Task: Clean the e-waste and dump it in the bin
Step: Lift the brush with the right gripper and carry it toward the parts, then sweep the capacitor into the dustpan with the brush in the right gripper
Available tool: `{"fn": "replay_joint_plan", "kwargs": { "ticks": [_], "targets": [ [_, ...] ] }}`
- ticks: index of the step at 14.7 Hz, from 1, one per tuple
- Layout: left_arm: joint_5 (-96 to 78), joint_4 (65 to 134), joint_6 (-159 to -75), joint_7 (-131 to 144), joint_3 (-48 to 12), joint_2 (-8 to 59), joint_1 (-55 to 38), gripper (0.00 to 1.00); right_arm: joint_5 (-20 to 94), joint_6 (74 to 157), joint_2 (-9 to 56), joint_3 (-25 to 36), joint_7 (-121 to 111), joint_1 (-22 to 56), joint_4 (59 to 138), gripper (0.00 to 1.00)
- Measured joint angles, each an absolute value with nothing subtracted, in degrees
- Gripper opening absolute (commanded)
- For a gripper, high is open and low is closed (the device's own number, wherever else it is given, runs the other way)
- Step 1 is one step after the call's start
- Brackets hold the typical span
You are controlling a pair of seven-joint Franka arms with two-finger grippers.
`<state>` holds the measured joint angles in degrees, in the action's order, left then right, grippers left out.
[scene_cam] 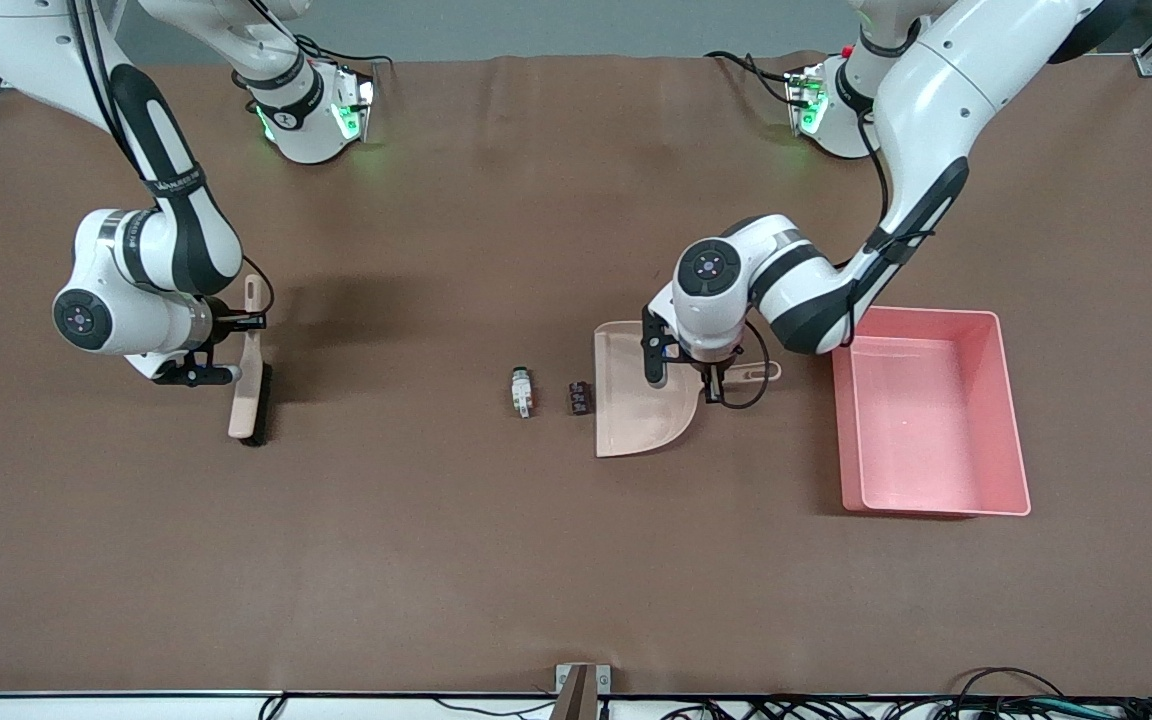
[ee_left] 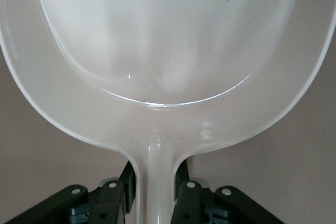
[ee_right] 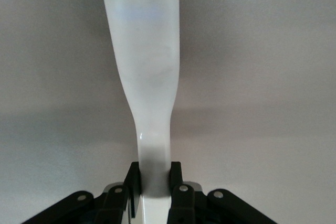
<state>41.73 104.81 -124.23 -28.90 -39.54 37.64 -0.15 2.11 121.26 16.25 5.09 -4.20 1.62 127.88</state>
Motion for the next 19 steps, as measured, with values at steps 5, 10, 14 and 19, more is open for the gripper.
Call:
{"fn": "replay_joint_plan", "kwargs": {
  "ticks": [5, 10, 14, 19],
  "targets": [
    [43.9, 104.5, -123.9, -28.9, -39.5, 37.6, -0.3, 0.09, 2.6, 119.6, 16.6, 4.9, -4.2, 2.6, 124.5, 0.01],
    [43.9, 103.2, -123.9, -28.9, -39.5, 38.2, -0.9, 0.08, 7.8, 115.3, 17.0, 4.6, -0.7, 6.4, 117.4, 0.00],
    [44.0, 100.7, -122.0, -28.9, -39.4, 40.1, -3.0, 0.08, 13.1, 113.0, 17.9, 4.2, 9.8, 16.2, 114.3, 0.00],
    [44.0, 98.5, -121.0, -28.9, -39.3, 41.5, -4.6, 0.08, 16.2, 113.1, 25.2, 4.1, 21.8, 26.4, 105.9, 0.00]
  ]
}}
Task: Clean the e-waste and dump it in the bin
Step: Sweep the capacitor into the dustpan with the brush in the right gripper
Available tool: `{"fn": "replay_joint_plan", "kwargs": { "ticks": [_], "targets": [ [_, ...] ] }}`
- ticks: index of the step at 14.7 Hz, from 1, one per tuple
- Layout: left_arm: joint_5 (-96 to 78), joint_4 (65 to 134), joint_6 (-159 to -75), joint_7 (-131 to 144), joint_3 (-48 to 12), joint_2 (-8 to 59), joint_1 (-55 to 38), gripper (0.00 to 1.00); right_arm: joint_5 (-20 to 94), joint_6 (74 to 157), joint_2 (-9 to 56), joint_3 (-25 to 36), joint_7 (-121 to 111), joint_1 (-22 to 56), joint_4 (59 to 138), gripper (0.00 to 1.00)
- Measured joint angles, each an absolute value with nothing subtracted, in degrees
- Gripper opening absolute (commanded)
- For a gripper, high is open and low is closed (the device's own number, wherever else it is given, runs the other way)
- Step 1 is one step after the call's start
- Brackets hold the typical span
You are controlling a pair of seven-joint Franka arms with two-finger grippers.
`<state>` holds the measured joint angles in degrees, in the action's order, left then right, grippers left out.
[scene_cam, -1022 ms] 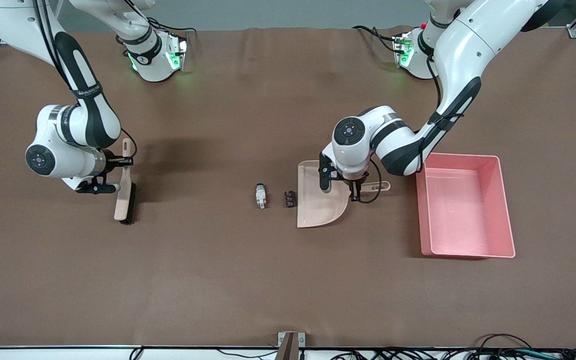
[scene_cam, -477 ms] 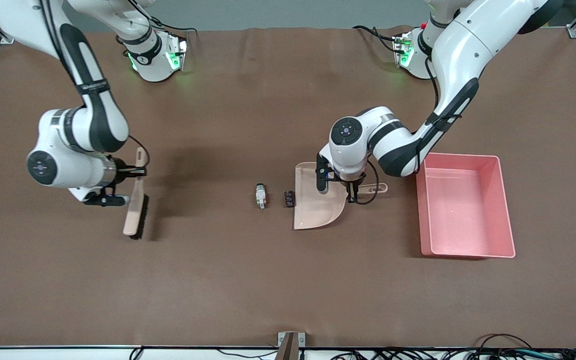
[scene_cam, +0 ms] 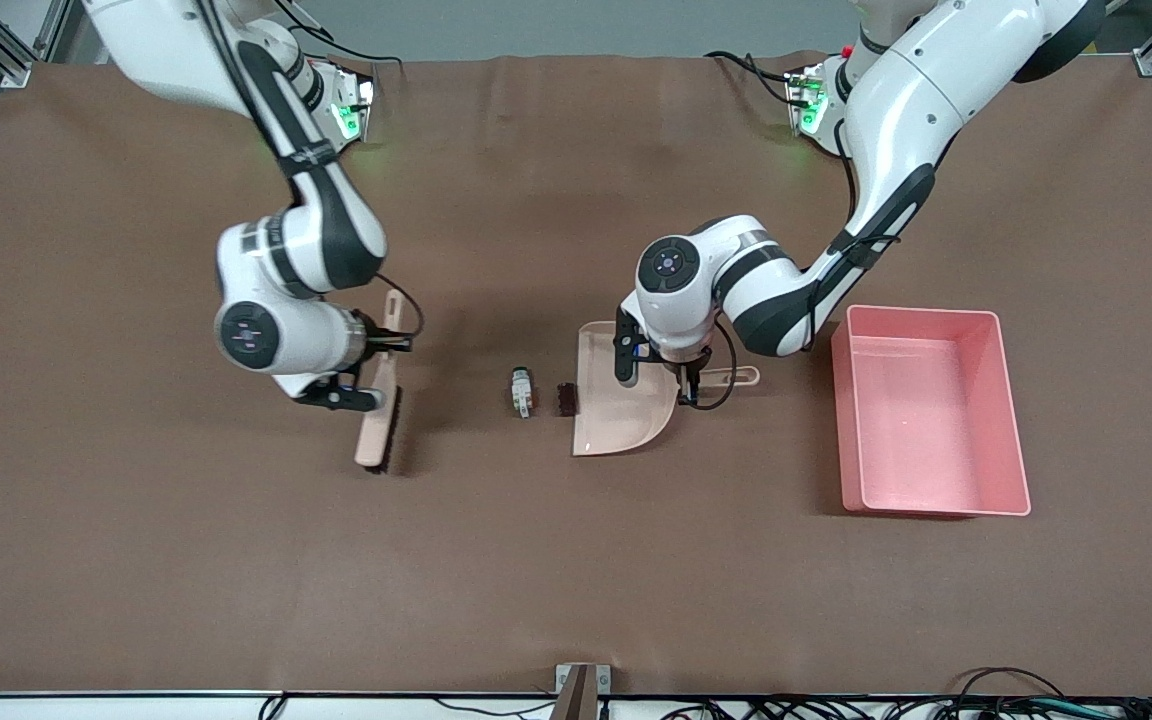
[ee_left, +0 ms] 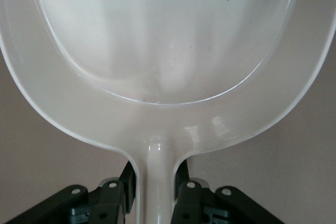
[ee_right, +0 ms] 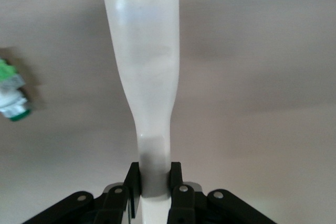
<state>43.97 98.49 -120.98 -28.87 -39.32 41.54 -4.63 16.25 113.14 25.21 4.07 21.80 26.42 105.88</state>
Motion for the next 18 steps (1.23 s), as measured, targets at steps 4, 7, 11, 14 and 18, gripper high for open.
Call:
{"fn": "replay_joint_plan", "kwargs": {
  "ticks": [4, 7, 11, 14, 18],
  "targets": [
    [44.0, 97.6, -120.7, -28.9, -38.9, 42.2, -5.7, 0.08, 21.0, 113.1, 31.4, 4.1, 24.5, 31.2, 99.3, 0.00],
    [44.0, 97.4, -120.3, -28.9, -38.7, 42.2, -6.0, 0.08, 21.4, 113.0, 33.1, 4.1, 25.3, 33.3, 97.4, 0.00],
    [44.0, 97.3, -119.9, -28.8, -38.7, 42.3, -6.1, 0.07, 21.5, 112.8, 33.4, 4.1, 26.5, 37.2, 97.2, 0.00],
    [44.0, 97.3, -119.9, -28.8, -38.7, 42.3, -6.1, 0.07, 21.5, 112.8, 33.7, 4.1, 26.9, 38.5, 97.4, 0.00],
    [44.0, 97.2, -119.6, -28.8, -38.7, 42.4, -6.2, 0.07, 21.5, 113.5, 33.7, 4.7, 26.9, 38.4, 98.9, 0.00]
  ]
}}
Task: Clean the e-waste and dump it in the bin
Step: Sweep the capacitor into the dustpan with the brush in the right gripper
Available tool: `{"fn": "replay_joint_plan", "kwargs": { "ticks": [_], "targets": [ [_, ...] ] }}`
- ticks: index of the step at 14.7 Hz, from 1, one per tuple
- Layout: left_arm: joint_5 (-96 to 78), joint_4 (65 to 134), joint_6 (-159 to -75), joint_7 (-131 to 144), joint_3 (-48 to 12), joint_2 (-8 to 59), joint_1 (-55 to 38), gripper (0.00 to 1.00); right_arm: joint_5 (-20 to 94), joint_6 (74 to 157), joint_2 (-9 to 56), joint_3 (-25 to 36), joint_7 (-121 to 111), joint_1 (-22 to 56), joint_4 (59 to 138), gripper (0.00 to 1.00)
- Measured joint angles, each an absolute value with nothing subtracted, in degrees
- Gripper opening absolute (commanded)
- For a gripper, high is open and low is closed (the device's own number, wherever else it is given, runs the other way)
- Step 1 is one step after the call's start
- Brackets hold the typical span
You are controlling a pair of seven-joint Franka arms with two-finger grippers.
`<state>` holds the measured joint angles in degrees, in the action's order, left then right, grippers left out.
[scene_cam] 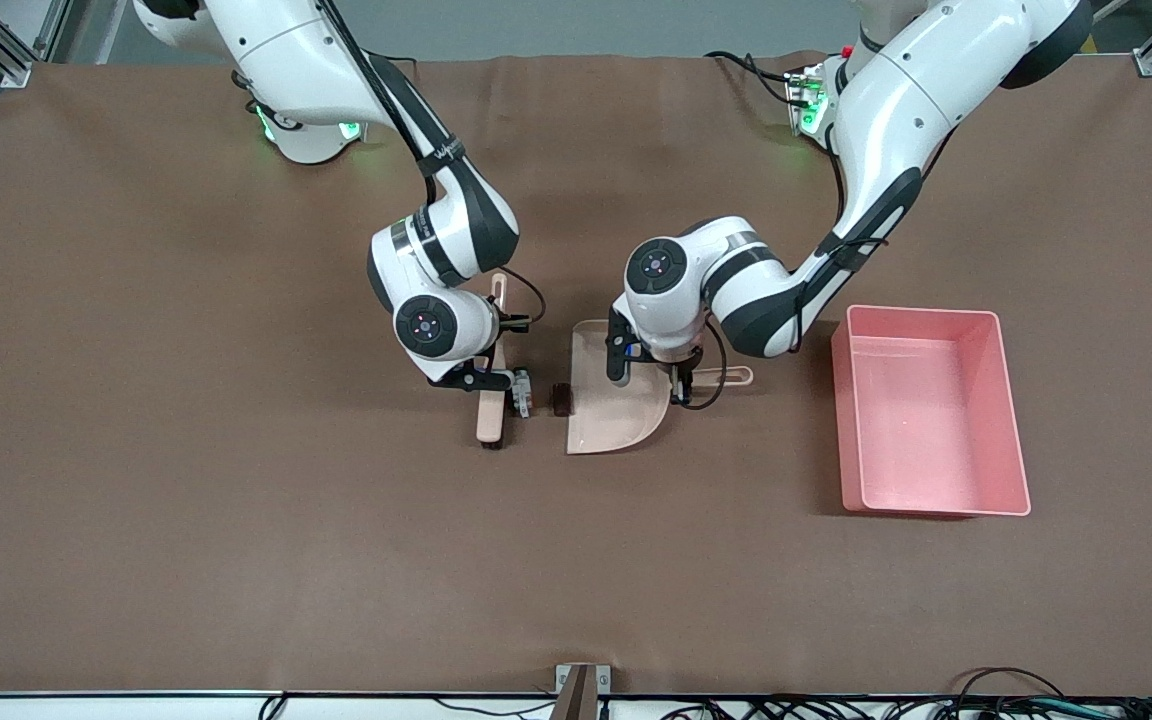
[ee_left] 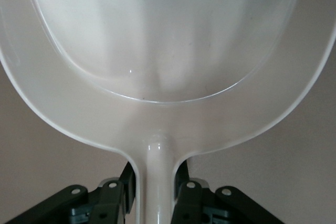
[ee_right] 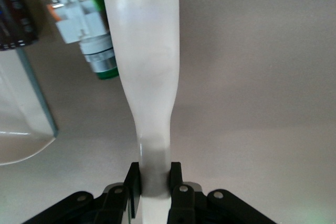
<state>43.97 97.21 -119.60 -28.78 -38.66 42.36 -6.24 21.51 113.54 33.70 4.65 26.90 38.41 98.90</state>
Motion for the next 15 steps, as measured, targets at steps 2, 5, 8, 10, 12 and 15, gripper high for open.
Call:
{"fn": "replay_joint_plan", "kwargs": {
  "ticks": [2, 5, 8, 10, 12, 15],
  "targets": [
    [44.0, 97.1, -119.5, -28.8, -38.6, 42.4, -6.3, 0.07, 21.6, 115.2, 33.7, 4.5, 26.9, 38.8, 99.9, 0.00],
    [44.0, 97.1, -119.4, -28.8, -38.6, 42.4, -6.3, 0.07, 23.1, 116.2, 33.7, 4.5, 27.1, 39.4, 100.1, 0.00],
    [44.0, 97.1, -119.4, -28.8, -38.6, 42.4, -6.3, 0.07, 23.5, 116.3, 33.7, 4.5, 27.1, 39.4, 100.1, 0.00],
    [44.0, 97.0, -119.4, -28.8, -38.6, 42.5, -6.4, 0.07, 23.5, 116.3, 33.7, 4.5, 27.1, 39.5, 100.1, 0.00],
    [44.0, 97.0, -119.3, -28.8, -38.2, 42.5, -6.7, 0.07, 23.6, 116.3, 33.7, 4.4, 27.1, 39.6, 99.8, 0.00],
    [44.0, 96.5, -118.8, -28.8, -37.2, 42.5, -7.8, 0.07, 23.9, 116.3, 33.7, 4.3, 27.1, 40.2, 99.0, 0.00]
  ]
}}
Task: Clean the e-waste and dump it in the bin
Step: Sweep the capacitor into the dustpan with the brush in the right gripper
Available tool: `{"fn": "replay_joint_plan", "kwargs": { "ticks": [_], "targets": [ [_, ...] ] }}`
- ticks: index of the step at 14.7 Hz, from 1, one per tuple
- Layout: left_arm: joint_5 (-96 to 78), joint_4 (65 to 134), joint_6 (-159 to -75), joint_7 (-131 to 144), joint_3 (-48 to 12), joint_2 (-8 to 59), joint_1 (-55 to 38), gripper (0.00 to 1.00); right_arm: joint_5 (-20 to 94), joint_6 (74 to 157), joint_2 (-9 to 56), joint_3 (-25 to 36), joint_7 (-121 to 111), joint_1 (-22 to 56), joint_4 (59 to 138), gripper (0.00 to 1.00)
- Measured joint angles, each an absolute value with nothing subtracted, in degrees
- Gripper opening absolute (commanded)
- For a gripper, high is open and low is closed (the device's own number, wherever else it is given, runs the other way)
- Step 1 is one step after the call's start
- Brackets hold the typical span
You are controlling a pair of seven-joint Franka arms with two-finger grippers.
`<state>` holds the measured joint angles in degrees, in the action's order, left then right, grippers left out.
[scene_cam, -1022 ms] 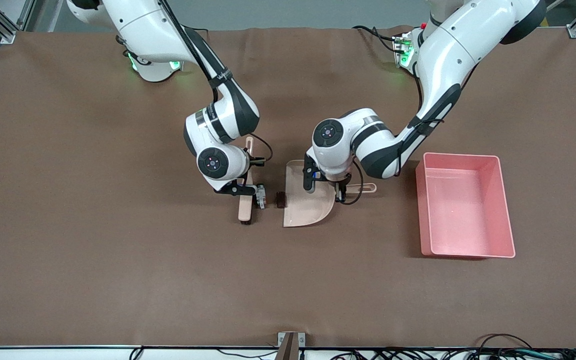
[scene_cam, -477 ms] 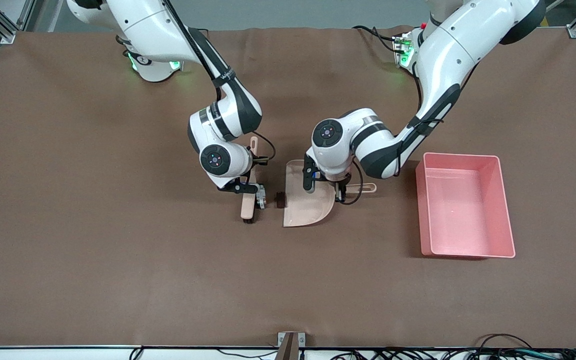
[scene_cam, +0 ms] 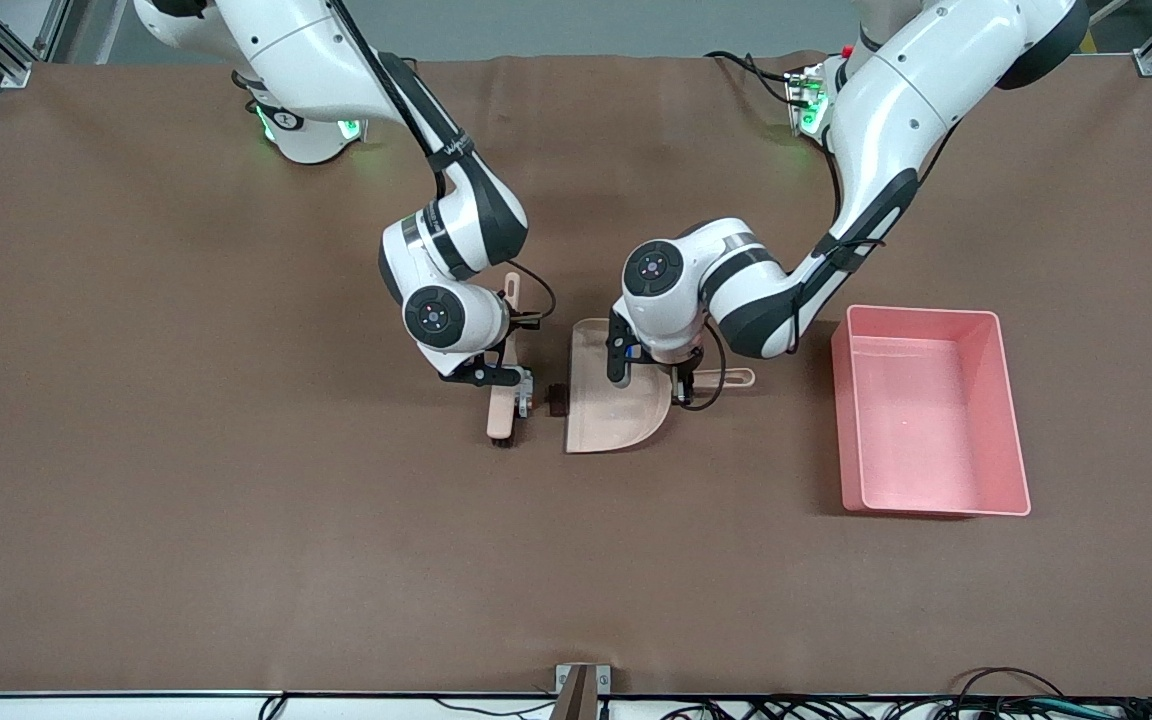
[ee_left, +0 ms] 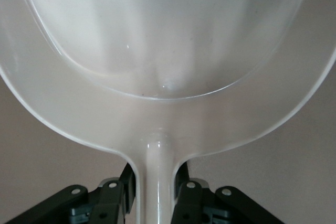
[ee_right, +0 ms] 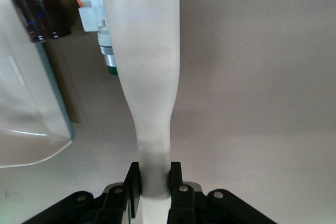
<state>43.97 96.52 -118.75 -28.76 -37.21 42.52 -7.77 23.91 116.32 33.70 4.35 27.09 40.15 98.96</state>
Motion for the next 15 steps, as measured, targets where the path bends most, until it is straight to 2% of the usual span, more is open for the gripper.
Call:
{"fn": "replay_joint_plan", "kwargs": {
  "ticks": [15],
  "targets": [
    [44.0, 94.7, -116.4, -28.4, -36.9, 43.2, -9.1, 0.07, 28.0, 116.6, 38.2, 4.3, 32.6, 44.7, 90.1, 0.00]
  ]
}}
